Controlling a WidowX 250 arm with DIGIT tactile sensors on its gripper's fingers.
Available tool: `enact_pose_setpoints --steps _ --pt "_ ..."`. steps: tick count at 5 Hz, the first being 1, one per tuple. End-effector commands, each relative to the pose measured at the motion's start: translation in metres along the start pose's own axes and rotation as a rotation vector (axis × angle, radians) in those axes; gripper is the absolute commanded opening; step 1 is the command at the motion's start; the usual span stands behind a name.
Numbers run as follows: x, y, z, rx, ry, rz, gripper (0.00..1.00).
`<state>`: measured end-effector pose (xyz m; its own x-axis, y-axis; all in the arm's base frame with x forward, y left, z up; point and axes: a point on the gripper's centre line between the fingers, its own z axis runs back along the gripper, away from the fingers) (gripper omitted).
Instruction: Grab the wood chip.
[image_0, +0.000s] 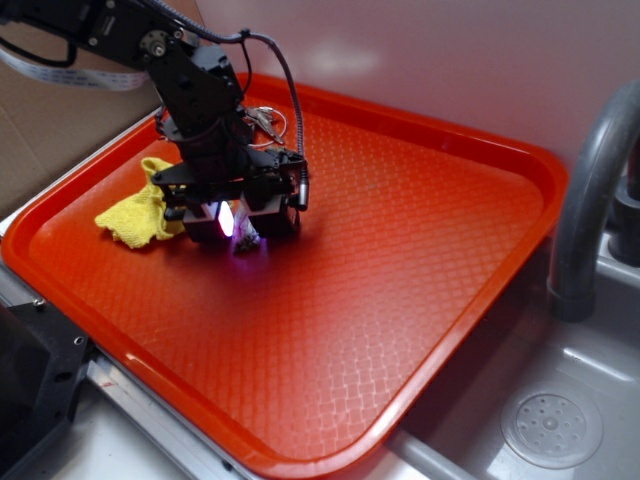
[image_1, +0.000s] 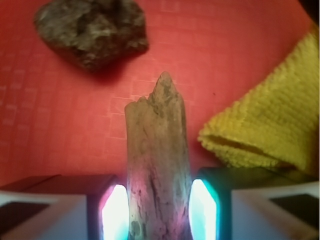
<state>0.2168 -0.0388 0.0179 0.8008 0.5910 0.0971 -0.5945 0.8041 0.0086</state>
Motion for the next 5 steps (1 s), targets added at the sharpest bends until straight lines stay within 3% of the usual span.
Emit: enact_pose_setpoints --steps 1,2,3,4,5 --pt "-0.024 -0.016 0.095 -0.176 -0.027 -0.372 0.00" --pt "-0.016 -0.020 0.143 -0.176 -0.062 -0.560 0.00" --pt "0.003 -0.015 0.182 -0.120 -0.107 -0.670 0.00" --pt "0.021 -0.007 0.202 -0.151 -0.120 -0.680 0.00" --pt "0.026 -0.007 0.196 -0.131 -0.099 -0.669 0.00"
